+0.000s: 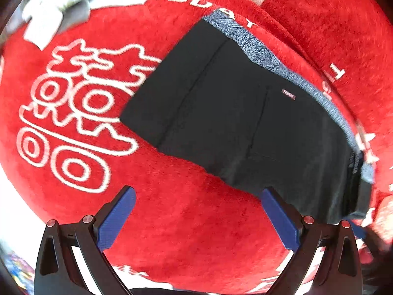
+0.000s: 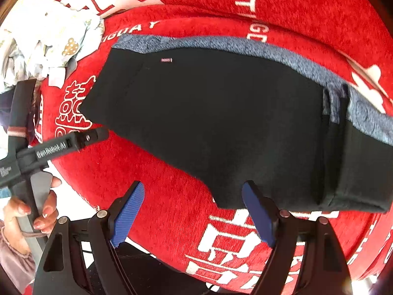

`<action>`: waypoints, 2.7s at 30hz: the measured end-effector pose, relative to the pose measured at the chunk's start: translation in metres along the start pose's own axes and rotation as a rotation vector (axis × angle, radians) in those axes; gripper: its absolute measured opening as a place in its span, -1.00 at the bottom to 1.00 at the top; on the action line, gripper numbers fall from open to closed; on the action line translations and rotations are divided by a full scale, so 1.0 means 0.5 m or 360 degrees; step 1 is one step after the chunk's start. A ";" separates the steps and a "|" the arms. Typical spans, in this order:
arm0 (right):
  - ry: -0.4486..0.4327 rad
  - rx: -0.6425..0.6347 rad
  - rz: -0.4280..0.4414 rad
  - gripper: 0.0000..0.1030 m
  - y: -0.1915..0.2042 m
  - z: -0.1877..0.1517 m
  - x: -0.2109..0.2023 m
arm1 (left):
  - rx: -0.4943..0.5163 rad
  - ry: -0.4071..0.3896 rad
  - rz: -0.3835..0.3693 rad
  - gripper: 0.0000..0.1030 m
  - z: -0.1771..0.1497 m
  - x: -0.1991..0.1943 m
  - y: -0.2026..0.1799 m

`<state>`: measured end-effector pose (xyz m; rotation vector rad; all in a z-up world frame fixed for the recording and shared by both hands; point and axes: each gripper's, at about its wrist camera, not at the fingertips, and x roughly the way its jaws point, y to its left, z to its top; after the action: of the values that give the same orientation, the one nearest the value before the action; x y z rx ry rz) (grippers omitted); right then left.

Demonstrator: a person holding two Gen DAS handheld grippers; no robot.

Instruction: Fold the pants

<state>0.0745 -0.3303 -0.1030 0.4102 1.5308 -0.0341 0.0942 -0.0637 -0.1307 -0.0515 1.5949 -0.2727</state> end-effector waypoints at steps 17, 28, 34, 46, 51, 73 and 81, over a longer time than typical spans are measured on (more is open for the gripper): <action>0.0025 0.0050 0.0049 0.64 -0.022 0.000 0.051 | -0.0201 -0.0049 -0.0564 1.00 0.055 0.072 0.022; -0.0120 0.0034 0.0114 0.64 -0.019 0.028 0.025 | -0.0110 -0.0242 -0.0584 1.00 0.055 0.029 -0.021; -0.0255 -0.0066 0.0121 0.64 0.011 0.109 -0.024 | -0.0174 -0.0162 -0.0393 0.26 0.081 0.070 -0.013; -0.0080 -0.0173 0.0439 0.65 0.116 0.358 -0.064 | 0.0860 -0.0656 0.0595 -0.26 -0.030 0.032 -0.210; 0.0258 -0.0436 0.0417 0.65 0.239 0.401 0.019 | 0.0997 -0.0700 0.0731 -0.26 -0.052 0.048 -0.232; 0.0063 -0.0323 0.0782 -0.62 0.089 0.308 -0.121 | 0.1226 -0.0983 0.0618 -0.26 -0.145 -0.127 -0.420; -0.0341 -0.0036 0.0933 -0.62 -0.181 0.152 -0.286 | 0.1489 -0.1033 0.0391 -0.26 -0.250 -0.172 -0.639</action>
<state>0.1149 -0.4688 0.0132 0.7969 1.1544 0.3853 -0.0686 -0.3383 0.0214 0.7047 0.7091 -0.7022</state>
